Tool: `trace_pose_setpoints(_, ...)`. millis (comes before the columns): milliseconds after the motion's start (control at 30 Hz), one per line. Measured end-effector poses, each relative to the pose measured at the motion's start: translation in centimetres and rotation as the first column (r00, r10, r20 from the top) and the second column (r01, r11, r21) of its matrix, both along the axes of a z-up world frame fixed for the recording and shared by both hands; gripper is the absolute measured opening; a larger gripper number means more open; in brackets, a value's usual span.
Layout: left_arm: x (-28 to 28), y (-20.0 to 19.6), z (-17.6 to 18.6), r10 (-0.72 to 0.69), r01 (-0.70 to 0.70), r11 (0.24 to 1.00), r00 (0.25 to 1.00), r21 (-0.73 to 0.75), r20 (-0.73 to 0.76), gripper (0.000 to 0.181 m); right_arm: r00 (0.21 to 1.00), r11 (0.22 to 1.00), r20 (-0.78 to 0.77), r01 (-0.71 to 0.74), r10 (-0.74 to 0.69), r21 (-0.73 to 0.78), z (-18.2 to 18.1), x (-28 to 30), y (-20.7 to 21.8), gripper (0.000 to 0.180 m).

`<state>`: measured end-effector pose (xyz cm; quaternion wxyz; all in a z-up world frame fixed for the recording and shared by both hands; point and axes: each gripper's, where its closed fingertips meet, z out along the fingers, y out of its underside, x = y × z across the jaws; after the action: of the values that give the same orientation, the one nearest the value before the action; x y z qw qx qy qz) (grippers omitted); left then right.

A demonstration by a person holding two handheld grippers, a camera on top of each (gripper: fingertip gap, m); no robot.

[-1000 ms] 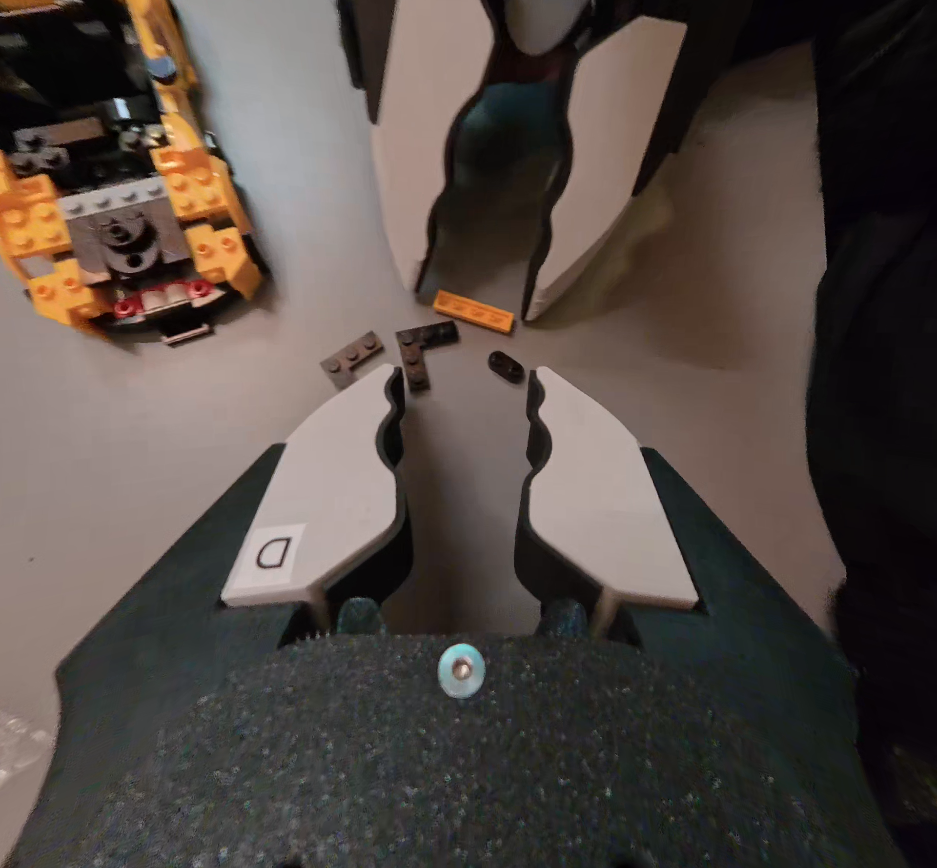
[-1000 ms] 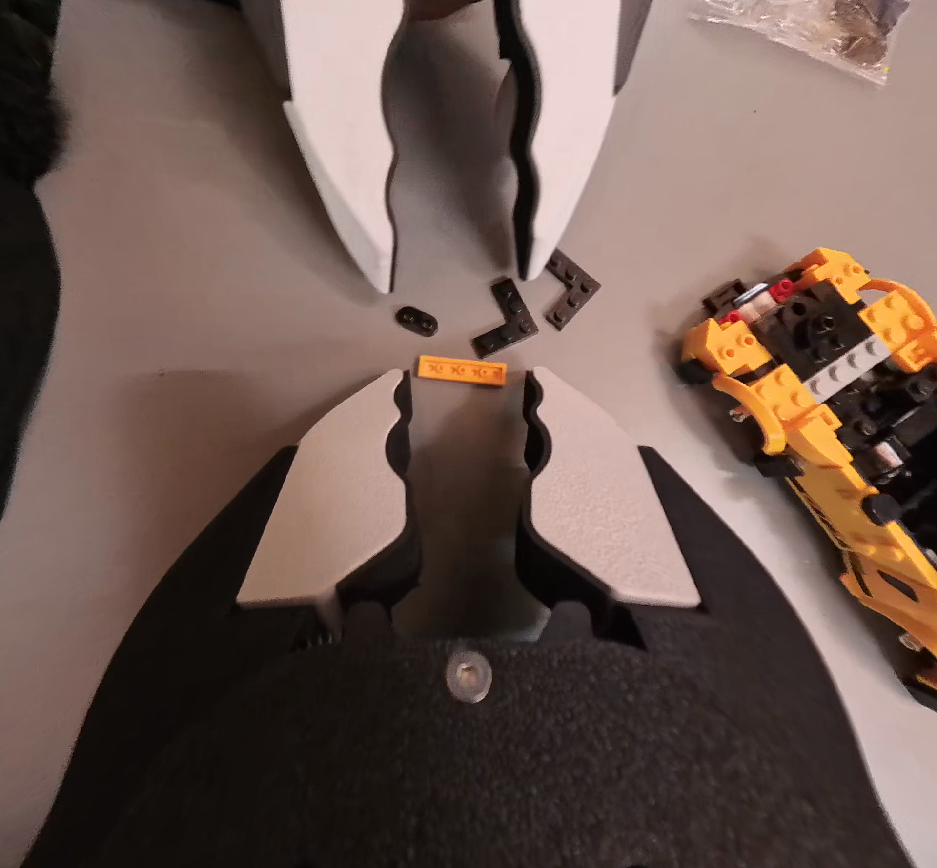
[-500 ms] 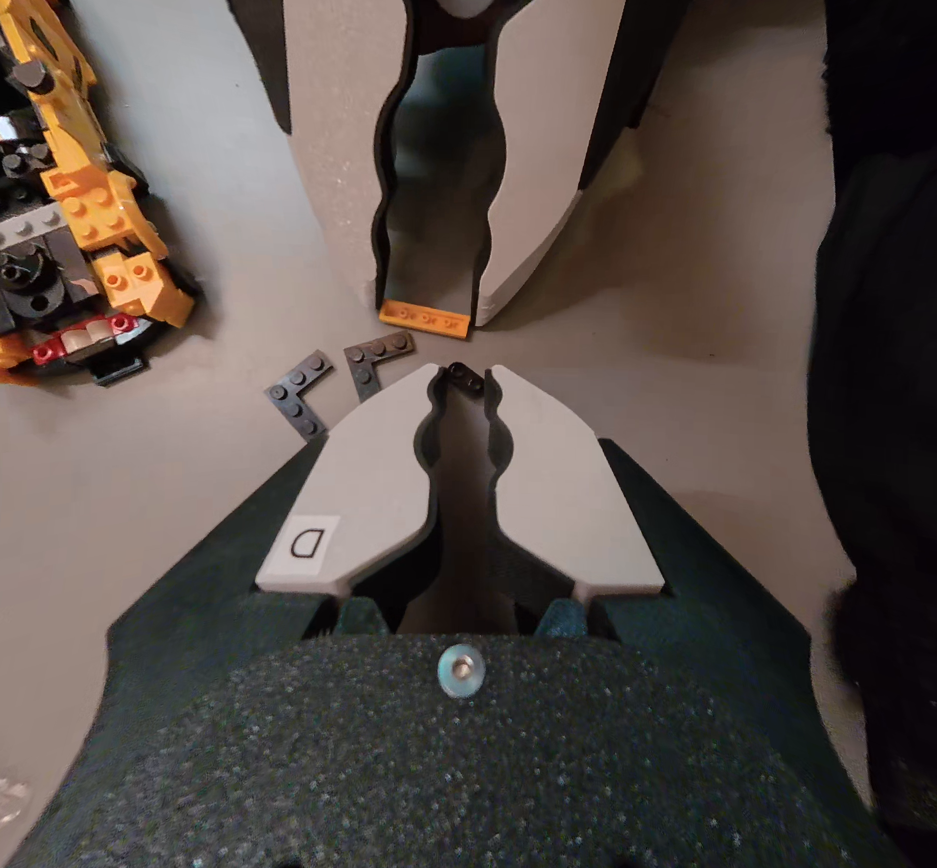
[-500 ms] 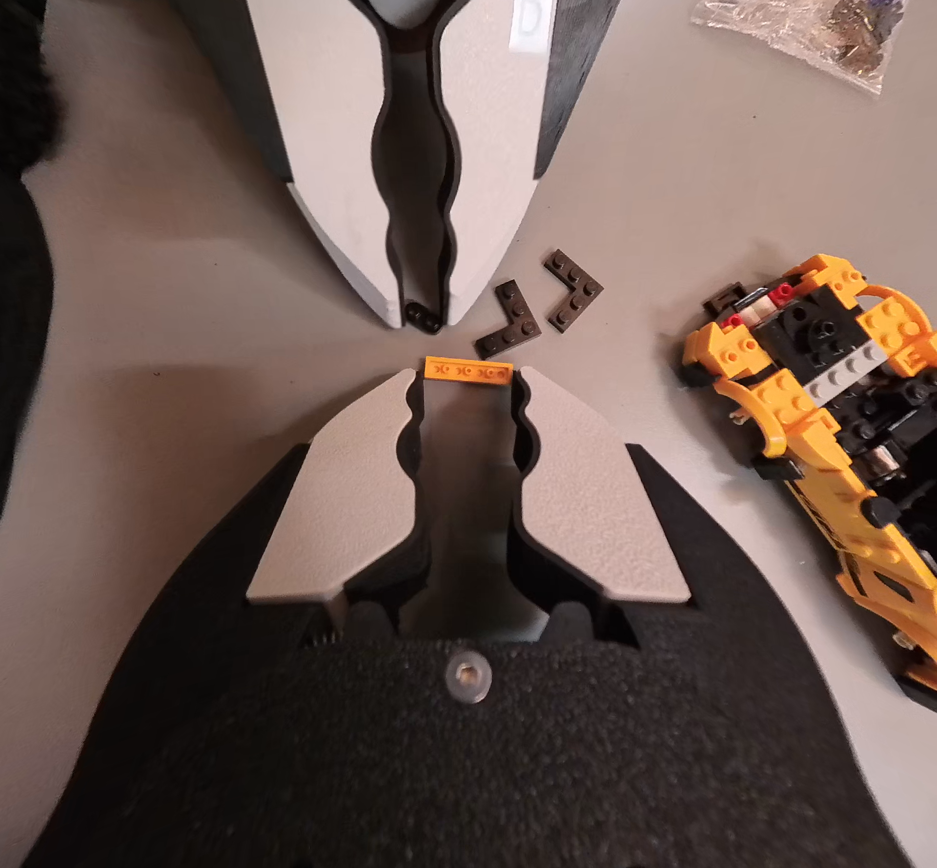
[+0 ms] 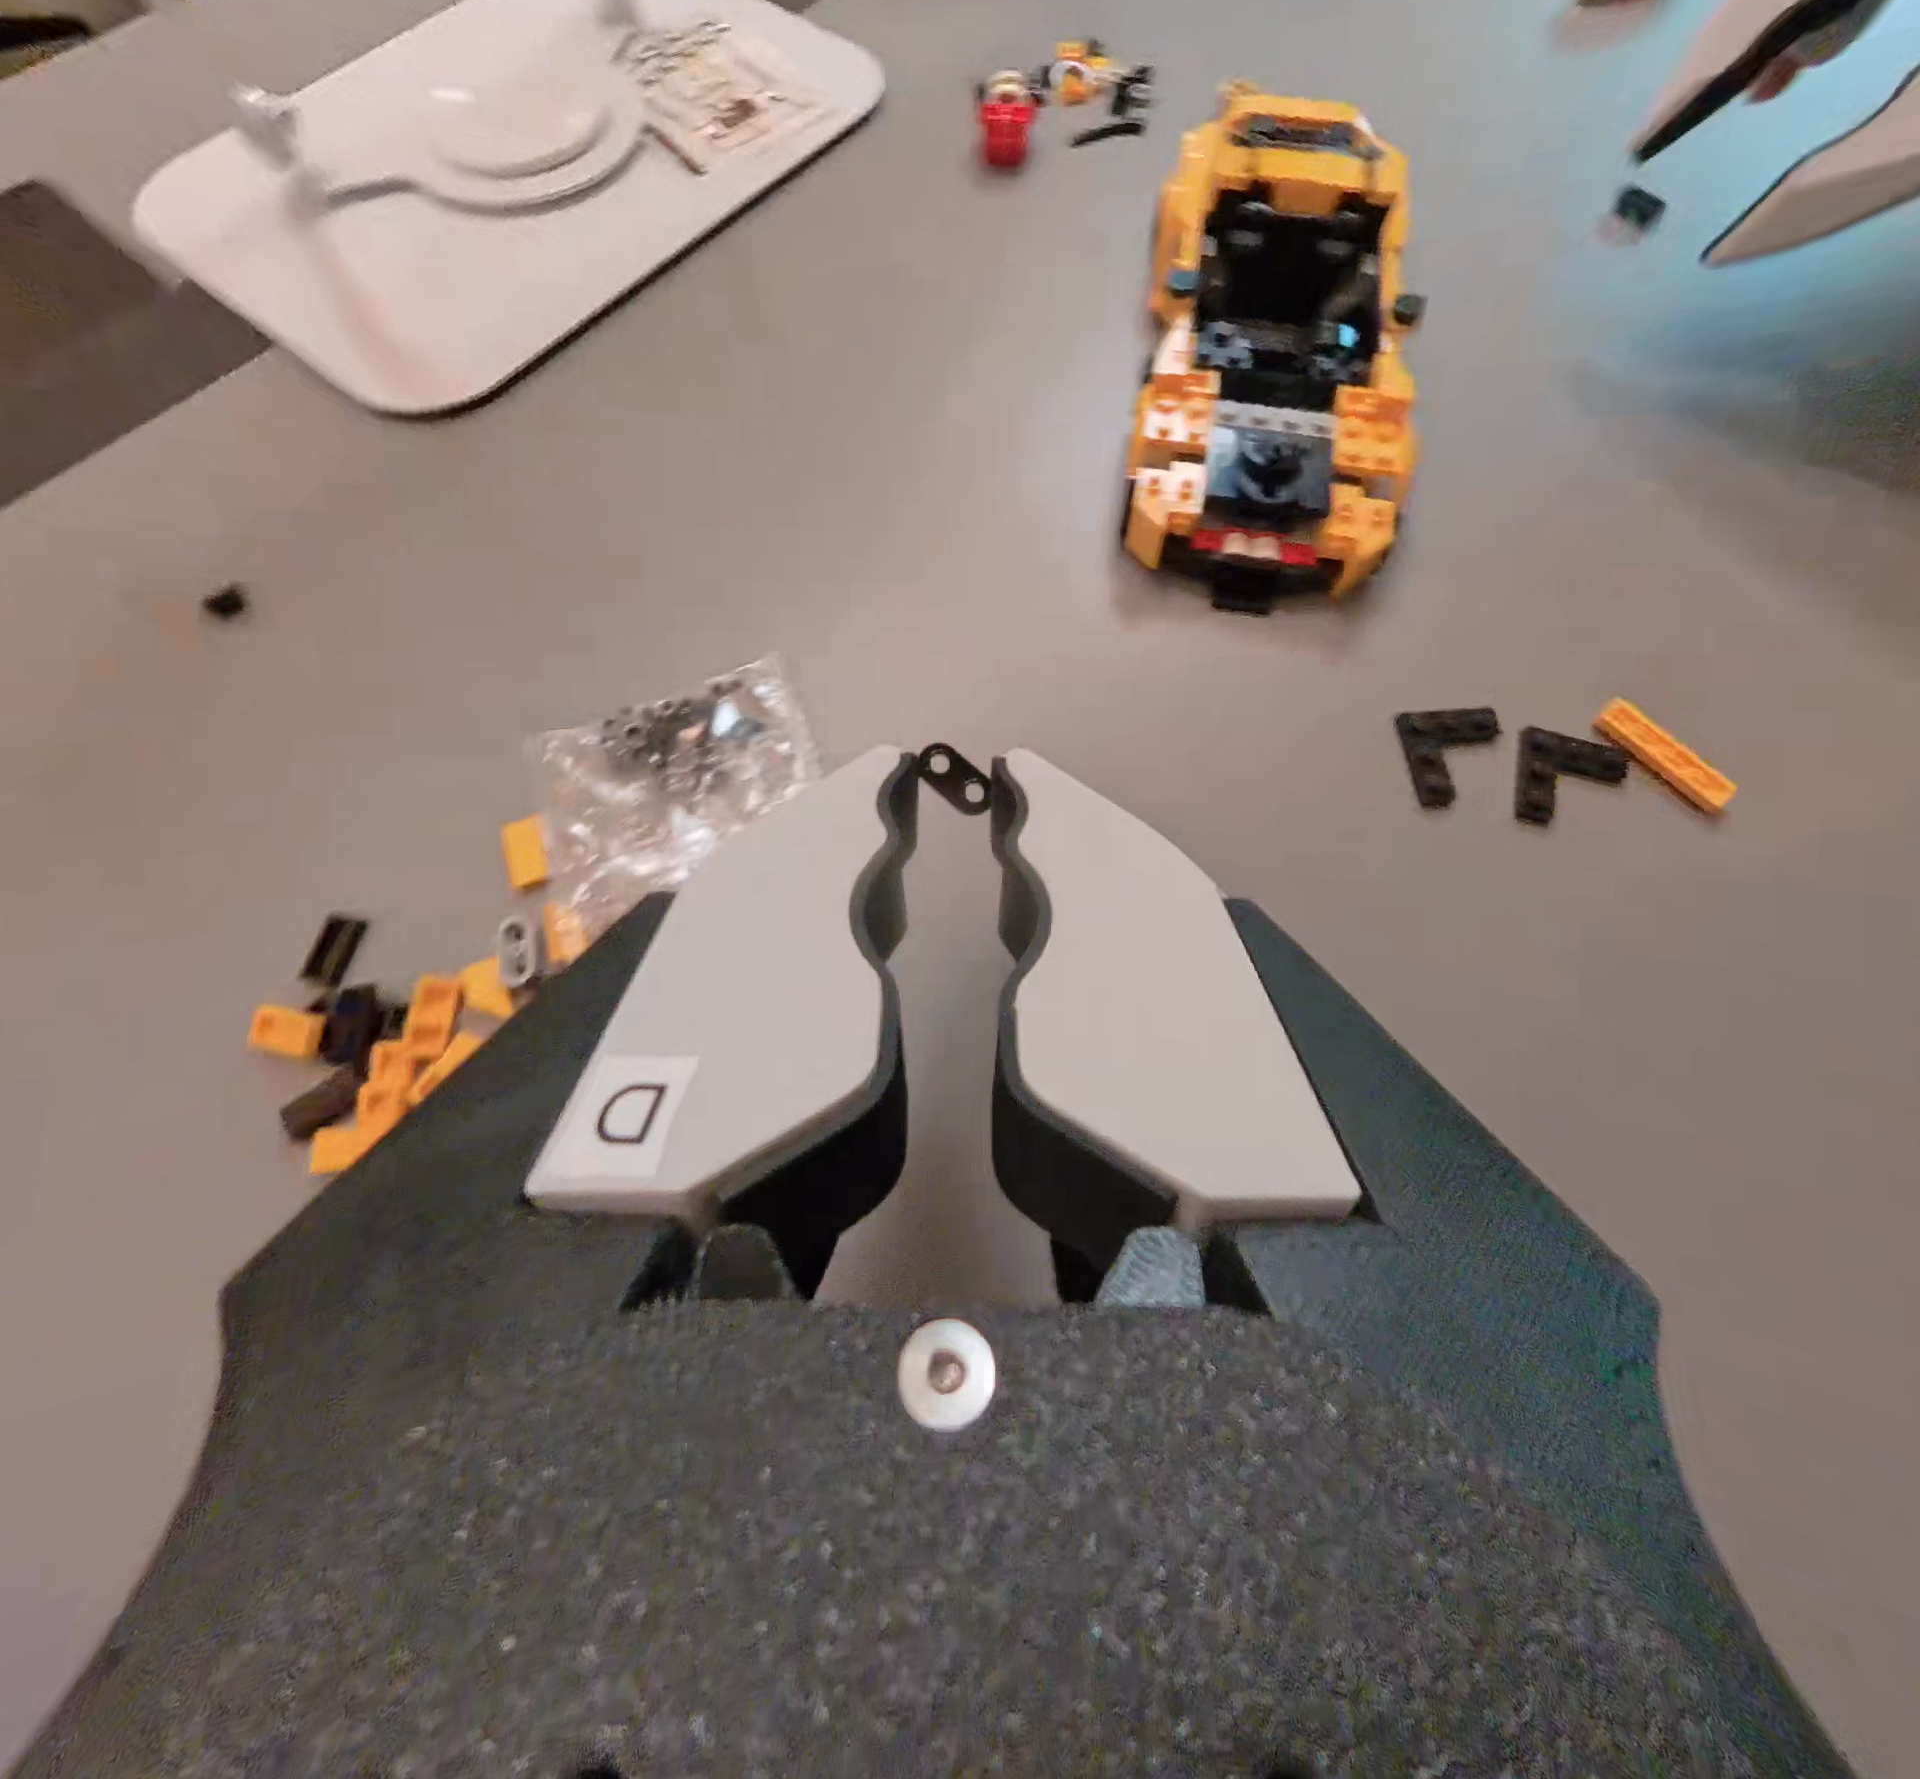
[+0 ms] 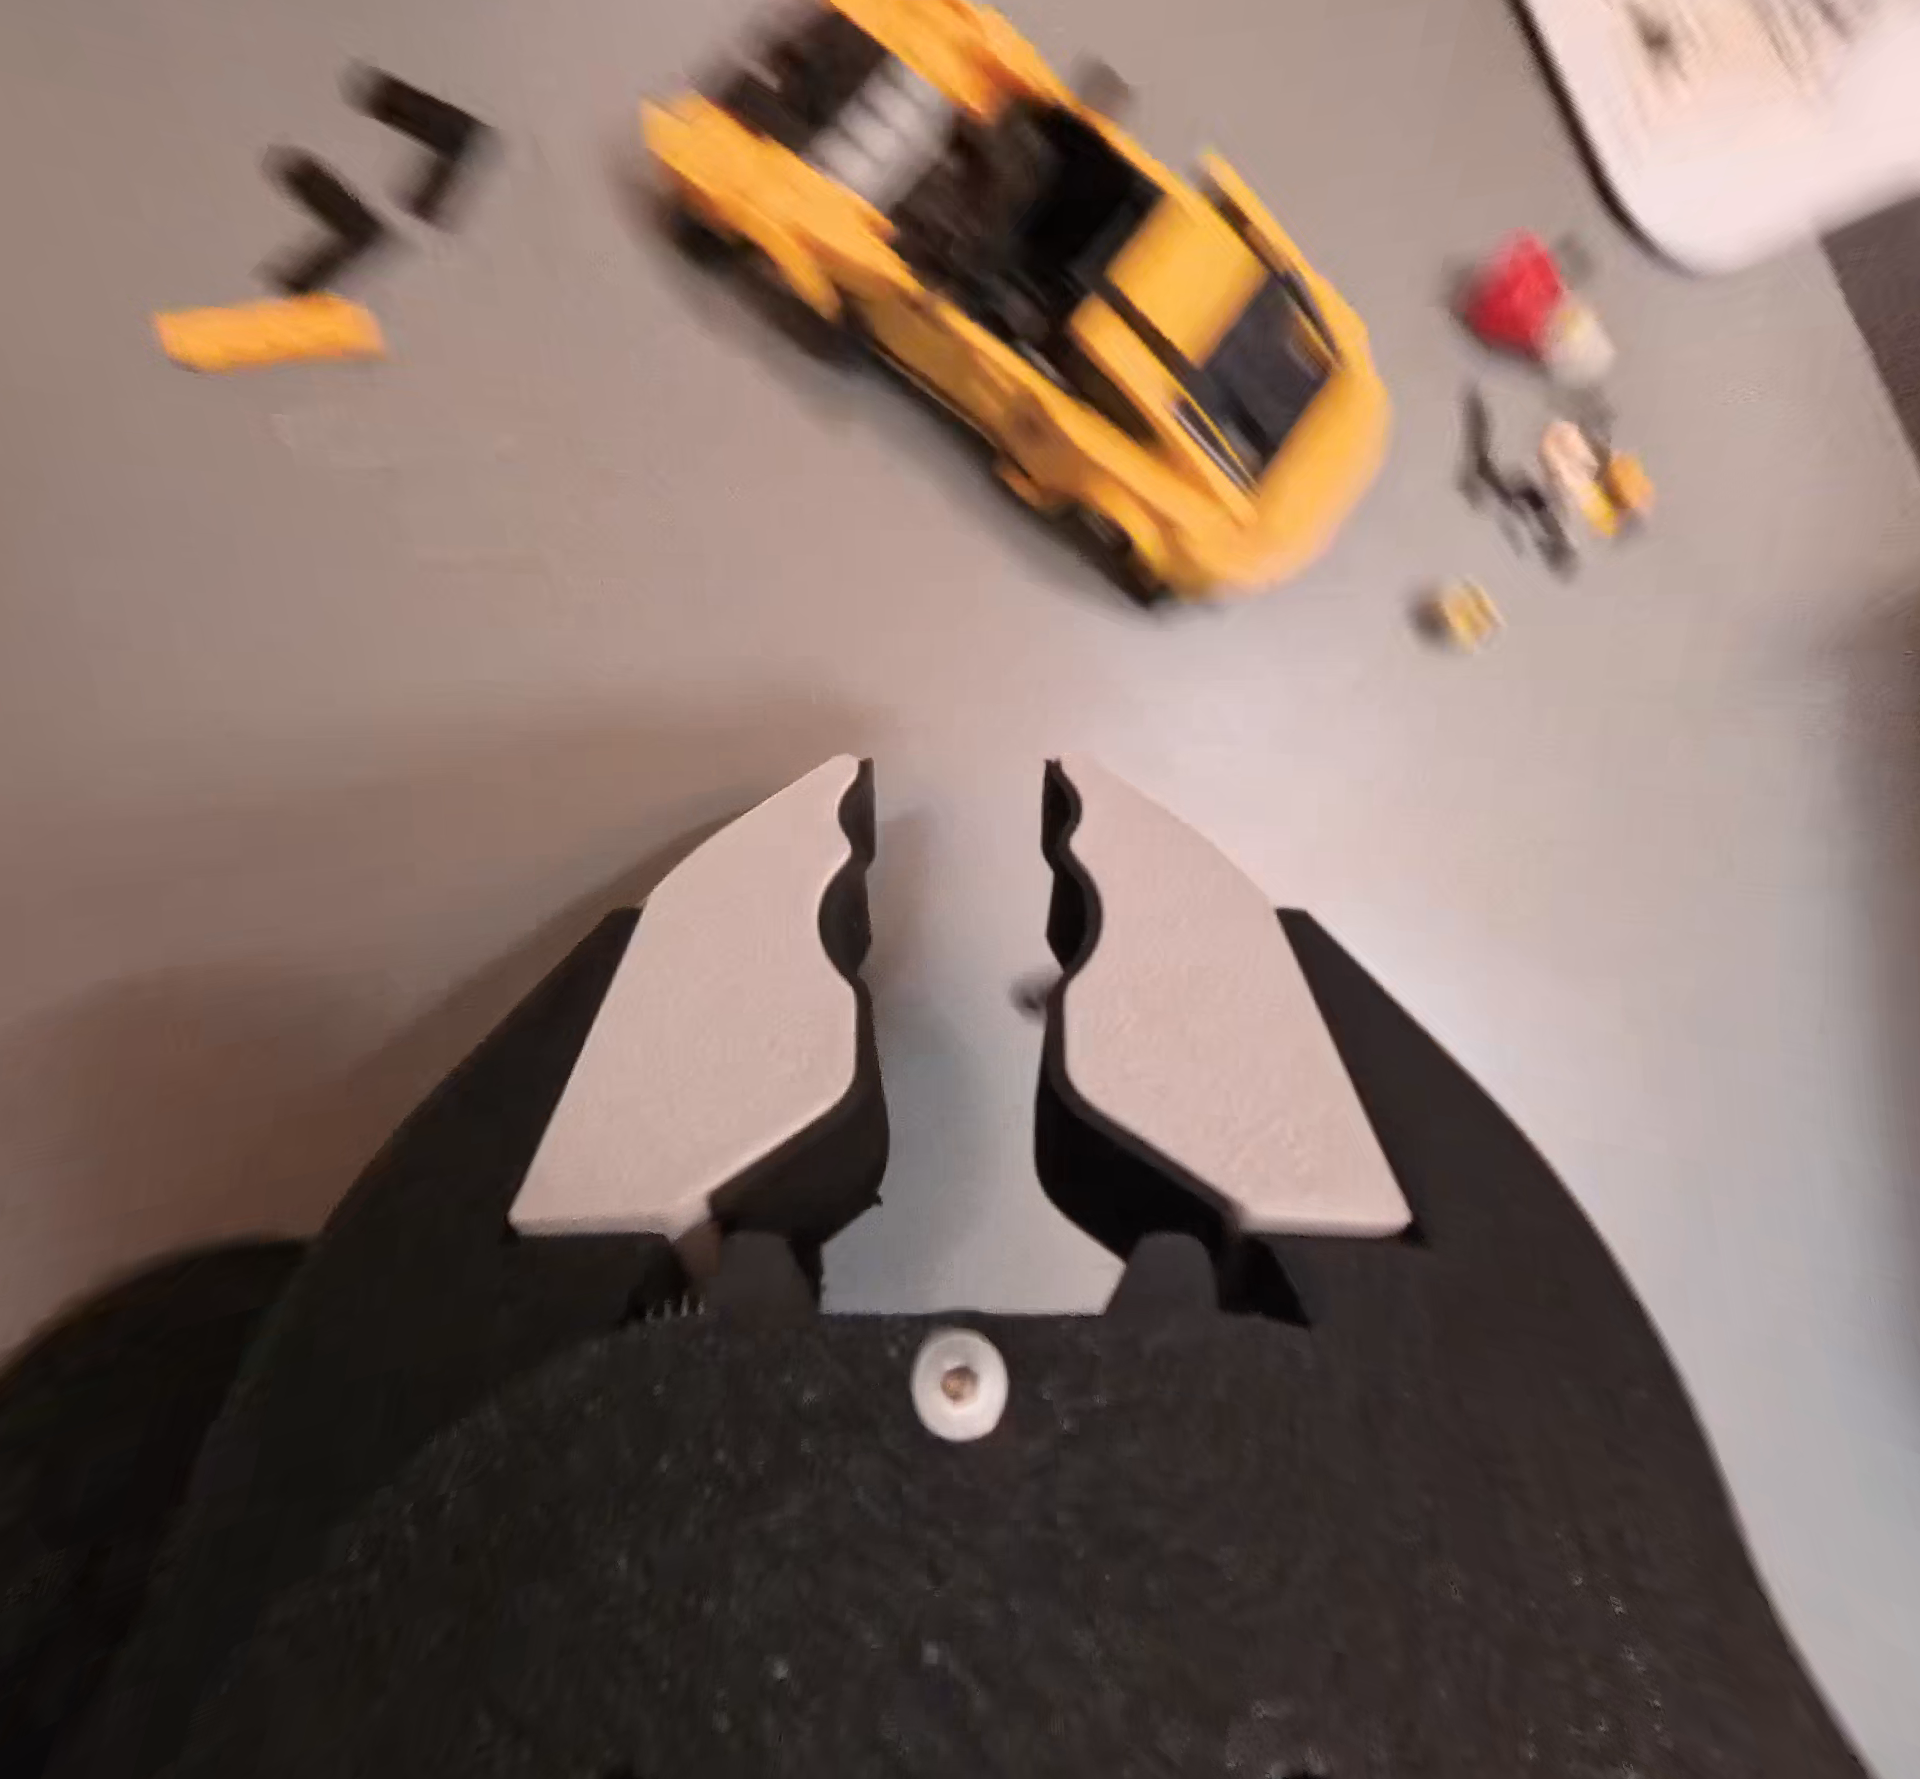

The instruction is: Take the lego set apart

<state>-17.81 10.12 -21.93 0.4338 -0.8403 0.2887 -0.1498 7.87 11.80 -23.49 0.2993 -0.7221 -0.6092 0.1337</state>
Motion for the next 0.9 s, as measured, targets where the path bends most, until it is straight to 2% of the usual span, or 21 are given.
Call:
trace_pose_setpoints(33,-0.6,0.2,0.1,0.023,-0.022,1.000,0.999,-0.005,0.024,0.012,0.997,0.997,0.017,0.070,-0.069,-0.022,-0.2,2.2,1.1,0.029)
trace_pose_setpoints(100,-1.1,0.5,0.4,0.039,-0.039,0.999,0.998,0.001,0.056,0.012,0.988,0.982,0.014,0.156,-0.156,-0.104,-0.9,5.0,1.8,0.029)
trace_pose_setpoints(200,-1.0,0.5,0.1,0.034,-0.034,0.999,0.999,0.008,0.029,0.013,0.983,0.970,-0.003,0.178,-0.181,-0.166,-1.9,5.6,1.8,0.029)
trace_pose_setpoints(367,-0.6,0.3,-0.4,0.015,-0.014,1.000,0.999,0.015,-0.030,0.013,0.977,0.959,0.068,0.211,-0.202,-0.191,-3.3,5.8,1.9,0.022)
trace_pose_setpoints(433,-0.6,0.3,-0.3,0.015,-0.015,1.000,0.999,0.018,-0.031,0.013,0.976,0.958,0.062,0.217,-0.209,-0.188,-3.4,5.8,2.1,0.014)
trace_pose_setpoints(600,-1.0,0.4,-0.1,0.031,-0.031,0.999,0.999,0.021,-0.024,0.013,0.982,0.970,0.044,0.187,-0.183,-0.154,-3.2,5.1,2.0,0.008)
trace_pose_setpoints(733,-2.2,0.7,0.1,0.077,-0.076,0.997,0.997,0.030,-0.025,0.013,0.991,0.988,-0.068,0.103,-0.112,-0.118,-1.4,2.5,1.3,0.008)
trace_pose_setpoints(800,-2.7,0.7,0.1,0.092,-0.092,0.995,0.996,0.028,-0.021,0.013,0.984,0.997,-0.173,0.026,-0.038,-0.074,0.3,0.3,0.5,0.008)
trace_pose_setpoints(900,-2.8,0.7,0.4,0.079,-0.080,0.997,0.997,0.022,0.024,0.013,0.921,0.993,-0.384,-0.103,0.074,-0.053,3.4,-4.0,-1.9,0.008)
